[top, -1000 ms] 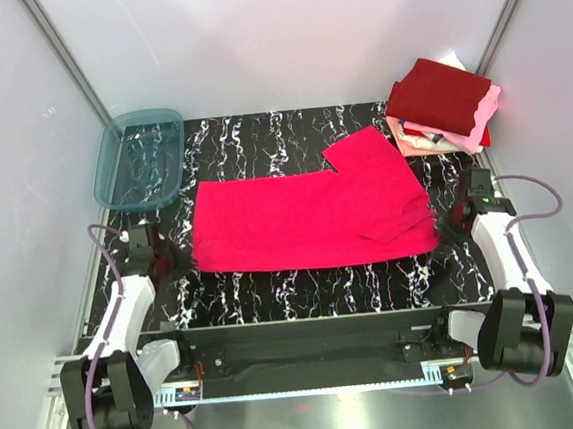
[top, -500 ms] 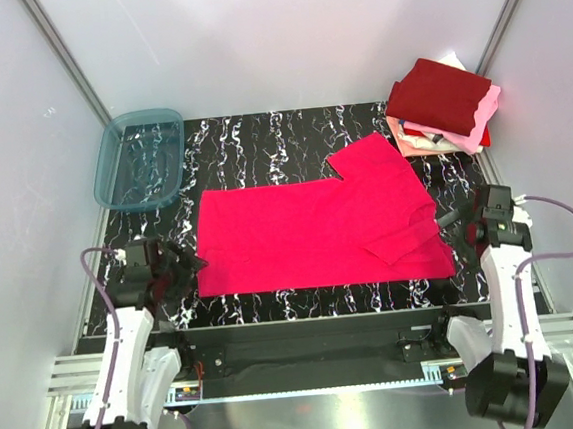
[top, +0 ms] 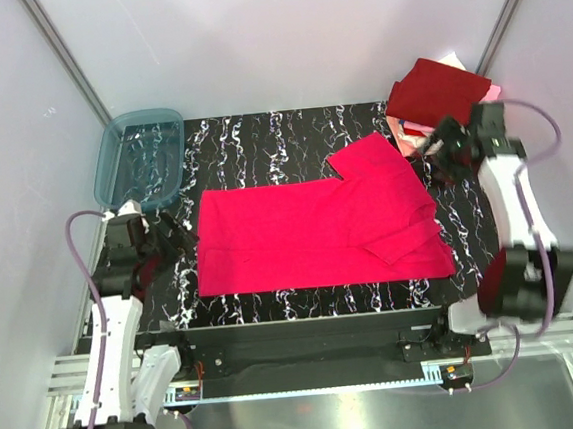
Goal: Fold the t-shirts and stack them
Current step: Fold the tshirt
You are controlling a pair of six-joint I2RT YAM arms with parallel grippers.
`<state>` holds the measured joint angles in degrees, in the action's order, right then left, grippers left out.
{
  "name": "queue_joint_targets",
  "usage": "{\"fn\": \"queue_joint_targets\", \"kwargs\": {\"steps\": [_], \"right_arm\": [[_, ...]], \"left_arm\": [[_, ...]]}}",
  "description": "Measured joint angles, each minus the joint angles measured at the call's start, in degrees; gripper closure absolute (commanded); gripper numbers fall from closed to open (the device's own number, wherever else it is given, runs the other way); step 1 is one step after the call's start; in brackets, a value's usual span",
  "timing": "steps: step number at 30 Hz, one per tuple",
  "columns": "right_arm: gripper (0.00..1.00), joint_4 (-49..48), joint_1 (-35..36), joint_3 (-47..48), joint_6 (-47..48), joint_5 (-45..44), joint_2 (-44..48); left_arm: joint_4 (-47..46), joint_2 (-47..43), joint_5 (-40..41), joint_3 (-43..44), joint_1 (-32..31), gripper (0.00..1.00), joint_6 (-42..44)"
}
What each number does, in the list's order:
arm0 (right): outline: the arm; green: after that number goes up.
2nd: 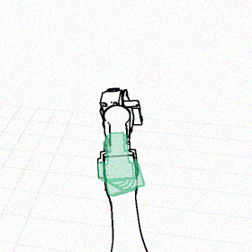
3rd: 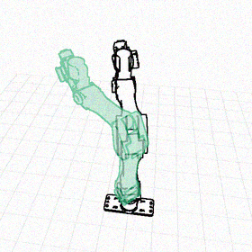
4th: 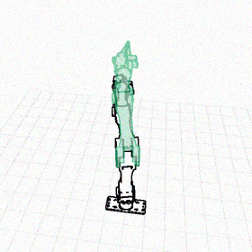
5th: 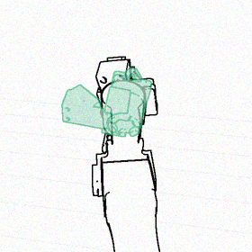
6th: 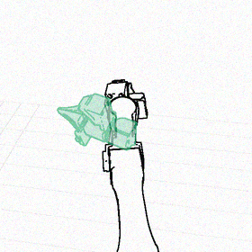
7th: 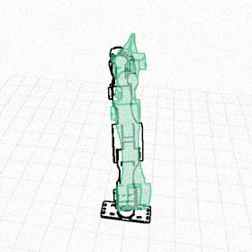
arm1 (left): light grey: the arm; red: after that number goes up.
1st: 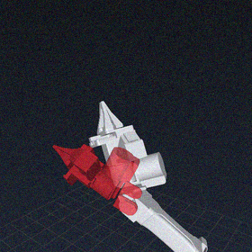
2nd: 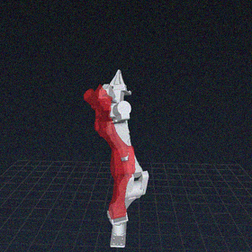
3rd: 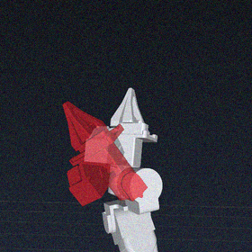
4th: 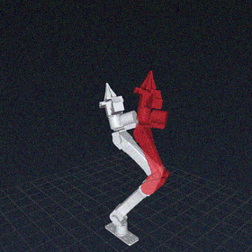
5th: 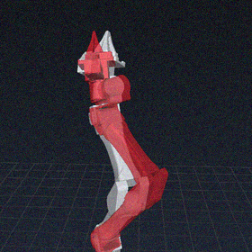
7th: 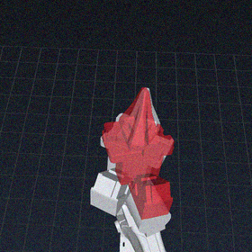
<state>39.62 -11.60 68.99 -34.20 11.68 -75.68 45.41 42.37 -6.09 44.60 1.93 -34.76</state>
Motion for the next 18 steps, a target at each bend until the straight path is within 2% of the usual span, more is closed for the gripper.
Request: {"fn": "queue_joint_targets", "kwargs": {"steps": [5, 12, 13, 18], "right_arm": [[0.15, 0.3, 5.8, 18.9, 3.3, 0.4, -19.9], [0.16, 5.1, 15.6, 49.1, 7.8, -6.0, -43.5], [0.16, 6.9, 16.5, 55.8, 8.7, -7.1, -48.5], [0.17, 11.6, 19.2, 74.9, 11.5, -10.9, -63.8]], "left_arm": [[-1.3, 2.8, -1.6, -1.3, 0.0, 0.01, 3.2], [-2.3, 5.0, -2.0, 0.4, 0.0, 0.01, 8.4], [-2.6, 5.1, -2.1, 0.4, 0.0, 0.01, 8.8], [-3.4, 5.1, -2.4, 0.4, 0.7, 0.01, 9.6]]}}
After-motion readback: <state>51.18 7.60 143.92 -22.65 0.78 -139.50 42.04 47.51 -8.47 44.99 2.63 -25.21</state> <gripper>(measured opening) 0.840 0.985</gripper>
